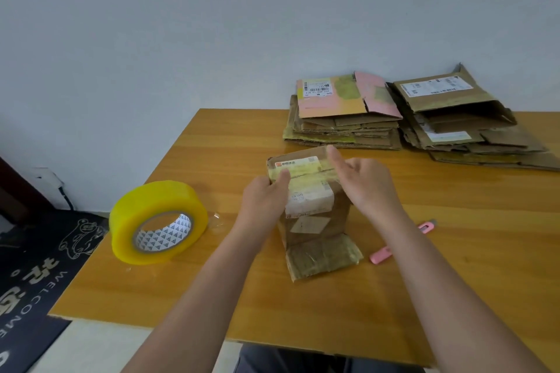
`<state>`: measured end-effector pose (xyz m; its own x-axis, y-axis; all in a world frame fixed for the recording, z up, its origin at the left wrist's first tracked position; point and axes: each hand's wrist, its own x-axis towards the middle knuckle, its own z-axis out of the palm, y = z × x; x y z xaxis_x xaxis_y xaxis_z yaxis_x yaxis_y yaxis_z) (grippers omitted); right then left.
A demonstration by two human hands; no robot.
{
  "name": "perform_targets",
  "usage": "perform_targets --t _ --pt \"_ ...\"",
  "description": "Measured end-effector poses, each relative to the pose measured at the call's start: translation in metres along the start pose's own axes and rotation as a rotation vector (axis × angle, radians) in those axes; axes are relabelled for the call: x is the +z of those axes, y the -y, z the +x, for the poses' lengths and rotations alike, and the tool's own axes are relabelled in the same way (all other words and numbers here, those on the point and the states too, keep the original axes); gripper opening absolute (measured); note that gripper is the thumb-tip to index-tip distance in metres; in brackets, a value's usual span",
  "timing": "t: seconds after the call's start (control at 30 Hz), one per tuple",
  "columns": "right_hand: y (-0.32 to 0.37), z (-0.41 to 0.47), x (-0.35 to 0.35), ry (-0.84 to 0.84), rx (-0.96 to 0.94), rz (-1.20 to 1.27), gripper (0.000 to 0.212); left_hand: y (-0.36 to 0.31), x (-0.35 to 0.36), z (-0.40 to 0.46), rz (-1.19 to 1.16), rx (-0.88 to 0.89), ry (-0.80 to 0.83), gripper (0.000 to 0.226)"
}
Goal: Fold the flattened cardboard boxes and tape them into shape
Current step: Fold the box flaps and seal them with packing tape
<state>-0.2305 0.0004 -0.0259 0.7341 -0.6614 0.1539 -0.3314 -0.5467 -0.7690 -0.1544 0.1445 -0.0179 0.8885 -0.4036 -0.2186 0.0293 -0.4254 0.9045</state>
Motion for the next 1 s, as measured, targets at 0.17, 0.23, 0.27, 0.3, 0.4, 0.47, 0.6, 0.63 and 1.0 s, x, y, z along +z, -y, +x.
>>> perform_targets --t 0.17,0.23,0.27,0.3,0.4,0.47,0.6,0.63,1.0 --pt "-0.001 0.006 0.010 -0.019 0.055 -0.152 0.061 0.003 0.008 0.006 -0.003 0.044 -0.111 0.035" --pt "-0.002 0.003 0.005 0.001 0.067 -0.047 0.038 0.006 0.008 0.005 -0.048 0.025 -0.118 0.025" --pt "-0.002 0.001 0.003 -0.003 0.062 -0.009 0.032 0.007 0.008 0.005 -0.064 0.023 -0.121 0.023" --pt "-0.003 0.000 0.003 -0.013 0.056 0.014 0.031 0.008 0.009 0.006 -0.072 0.025 -0.124 0.023" --pt "-0.006 -0.004 0.004 -0.058 0.017 0.051 0.032 0.009 0.010 0.005 -0.087 0.035 -0.135 0.030" --pt "-0.009 -0.006 0.005 -0.073 -0.005 0.044 0.034 0.011 0.010 0.004 -0.097 0.042 -0.132 0.035" --pt "-0.016 -0.015 0.009 -0.122 -0.057 0.022 0.034 0.017 0.013 -0.003 -0.143 0.130 -0.137 0.030" --pt "-0.017 -0.020 0.010 -0.148 -0.057 0.026 0.035 0.019 0.014 -0.005 -0.152 0.155 -0.138 0.029" --pt "-0.002 -0.031 0.026 -0.408 0.069 -0.082 0.051 0.015 0.025 -0.008 -0.252 0.130 -0.342 0.030"
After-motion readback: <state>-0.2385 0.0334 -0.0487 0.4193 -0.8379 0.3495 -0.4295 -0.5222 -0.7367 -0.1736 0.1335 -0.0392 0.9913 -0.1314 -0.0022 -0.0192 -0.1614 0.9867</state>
